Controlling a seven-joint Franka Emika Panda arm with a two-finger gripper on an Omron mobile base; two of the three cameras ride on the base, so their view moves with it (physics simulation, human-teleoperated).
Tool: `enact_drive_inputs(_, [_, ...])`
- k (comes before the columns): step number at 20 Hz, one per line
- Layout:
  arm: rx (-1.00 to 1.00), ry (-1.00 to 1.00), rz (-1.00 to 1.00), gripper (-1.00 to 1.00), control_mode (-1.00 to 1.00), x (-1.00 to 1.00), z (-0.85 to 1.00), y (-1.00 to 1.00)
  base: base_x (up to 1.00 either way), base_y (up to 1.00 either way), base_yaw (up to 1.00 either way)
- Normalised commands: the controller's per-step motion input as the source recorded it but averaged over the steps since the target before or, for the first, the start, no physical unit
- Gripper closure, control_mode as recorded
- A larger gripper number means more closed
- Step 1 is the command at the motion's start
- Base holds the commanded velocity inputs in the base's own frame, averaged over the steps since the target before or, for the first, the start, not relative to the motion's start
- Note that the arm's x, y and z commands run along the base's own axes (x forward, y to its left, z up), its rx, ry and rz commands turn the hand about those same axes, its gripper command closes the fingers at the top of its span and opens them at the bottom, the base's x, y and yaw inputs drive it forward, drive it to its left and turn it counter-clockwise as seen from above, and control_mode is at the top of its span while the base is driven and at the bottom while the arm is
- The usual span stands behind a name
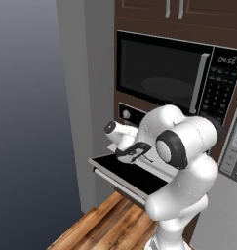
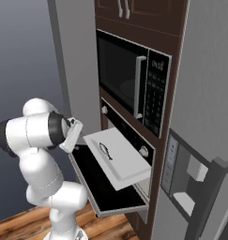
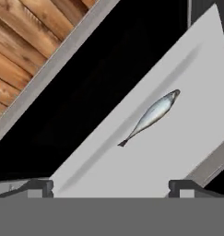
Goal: Place the fish on the top rack of the oven, and slide the tray back inside. Close the oven door.
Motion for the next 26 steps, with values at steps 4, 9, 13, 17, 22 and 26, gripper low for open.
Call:
enact_drive_inputs(4, [-0.08, 0.26, 0.5, -1.0, -1.0, -0.51, 0.04, 0.0, 0.0, 0.0, 0.0])
enact_drive_inputs(9, [-0.01, 0.36, 0.46, -1.0, -1.0, 0.03, 0.25, 0.0, 0.0, 0.0, 0.0])
enact_drive_inputs(13, [-0.03, 0.29, 0.42, -1.0, -1.0, 0.3, -0.02, 0.03, 0.0, 0.0, 0.0])
enact_drive_inputs(17, [-0.12, 0.07, 0.22, -1.0, -1.0, 0.28, -0.32, 0.14, 0.0, 0.0, 0.0])
enact_drive_inputs(22, [-0.14, 0.05, 0.17, -1.0, -1.0, 0.18, -0.61, 0.28, 0.0, 0.0, 0.0])
enact_drive_inputs(26, [-0.09, 0.0, 0.1, -1.0, -1.0, 0.14, -0.48, 0.22, 0.0, 0.0, 0.0])
